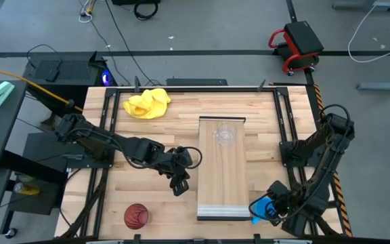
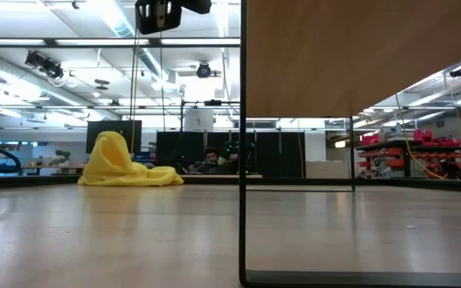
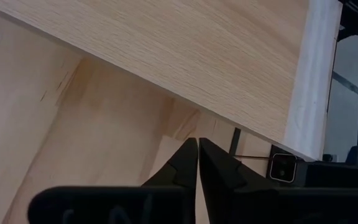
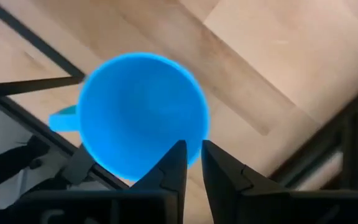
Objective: Stack small to large cups/mugs on shelf
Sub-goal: Put the blue mug on the shelf
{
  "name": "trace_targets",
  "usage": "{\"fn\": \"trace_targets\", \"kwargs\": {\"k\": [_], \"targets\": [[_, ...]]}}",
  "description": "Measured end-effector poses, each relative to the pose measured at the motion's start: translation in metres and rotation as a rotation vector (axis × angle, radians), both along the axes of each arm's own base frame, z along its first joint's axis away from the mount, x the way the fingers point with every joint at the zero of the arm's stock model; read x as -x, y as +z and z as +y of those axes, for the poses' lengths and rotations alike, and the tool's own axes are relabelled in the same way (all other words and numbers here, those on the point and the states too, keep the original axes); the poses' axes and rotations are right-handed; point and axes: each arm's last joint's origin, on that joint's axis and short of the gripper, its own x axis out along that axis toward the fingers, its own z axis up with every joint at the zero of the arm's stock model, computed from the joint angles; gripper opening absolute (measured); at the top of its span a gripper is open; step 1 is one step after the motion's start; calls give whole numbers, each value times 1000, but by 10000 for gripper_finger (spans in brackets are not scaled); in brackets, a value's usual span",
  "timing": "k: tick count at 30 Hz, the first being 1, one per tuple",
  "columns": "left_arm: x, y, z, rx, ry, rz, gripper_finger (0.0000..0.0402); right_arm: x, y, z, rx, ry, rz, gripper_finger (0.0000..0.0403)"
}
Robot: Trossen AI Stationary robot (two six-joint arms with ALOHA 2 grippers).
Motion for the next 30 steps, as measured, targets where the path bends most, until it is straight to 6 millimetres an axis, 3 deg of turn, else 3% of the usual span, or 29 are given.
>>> {"fn": "trace_targets", "kwargs": {"k": [13, 30], "targets": [[0, 0, 0, -2, -1, 4, 13, -12, -16, -13, 30, 4, 19, 87], [0, -1, 0, -6, -5, 6, 13, -12, -17, -13, 29, 8, 22, 87]]}}
